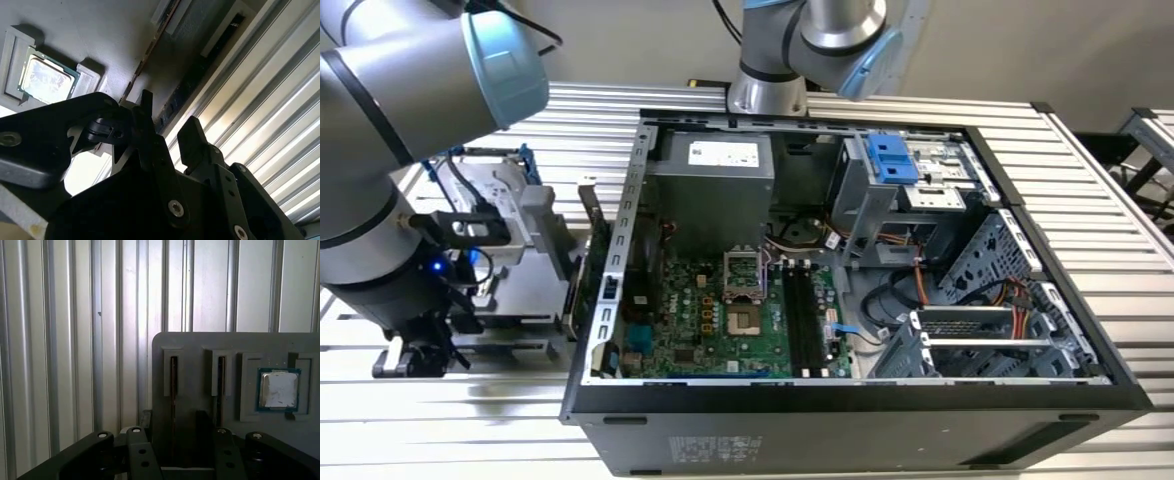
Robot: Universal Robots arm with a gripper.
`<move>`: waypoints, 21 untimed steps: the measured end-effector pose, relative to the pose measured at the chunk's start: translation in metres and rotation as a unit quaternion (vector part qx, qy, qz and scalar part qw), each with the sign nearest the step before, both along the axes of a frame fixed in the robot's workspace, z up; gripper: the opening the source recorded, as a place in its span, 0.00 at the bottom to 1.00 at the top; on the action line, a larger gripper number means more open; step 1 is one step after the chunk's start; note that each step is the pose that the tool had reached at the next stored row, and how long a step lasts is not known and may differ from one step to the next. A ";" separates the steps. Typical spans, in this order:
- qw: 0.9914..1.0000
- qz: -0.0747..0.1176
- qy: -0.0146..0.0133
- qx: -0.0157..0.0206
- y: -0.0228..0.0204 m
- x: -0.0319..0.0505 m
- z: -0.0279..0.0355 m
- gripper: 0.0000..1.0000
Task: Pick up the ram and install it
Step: 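Pick up the ram and move it above insertion slot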
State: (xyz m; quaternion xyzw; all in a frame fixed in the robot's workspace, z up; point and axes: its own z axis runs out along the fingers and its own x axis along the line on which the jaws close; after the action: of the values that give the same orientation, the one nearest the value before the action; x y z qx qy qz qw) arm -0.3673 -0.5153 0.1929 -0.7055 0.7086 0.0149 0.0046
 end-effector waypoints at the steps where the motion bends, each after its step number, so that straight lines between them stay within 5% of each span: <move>1: 1.000 -0.001 0.000 0.000 0.0000 0.0000 -0.0001 1.00; 21: 1.000 -0.004 0.000 0.000 0.0000 0.0000 -0.0011 1.00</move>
State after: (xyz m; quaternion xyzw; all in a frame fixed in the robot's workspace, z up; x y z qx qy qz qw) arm -0.3673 -0.5153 0.1919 -0.7030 0.7110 0.0149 0.0046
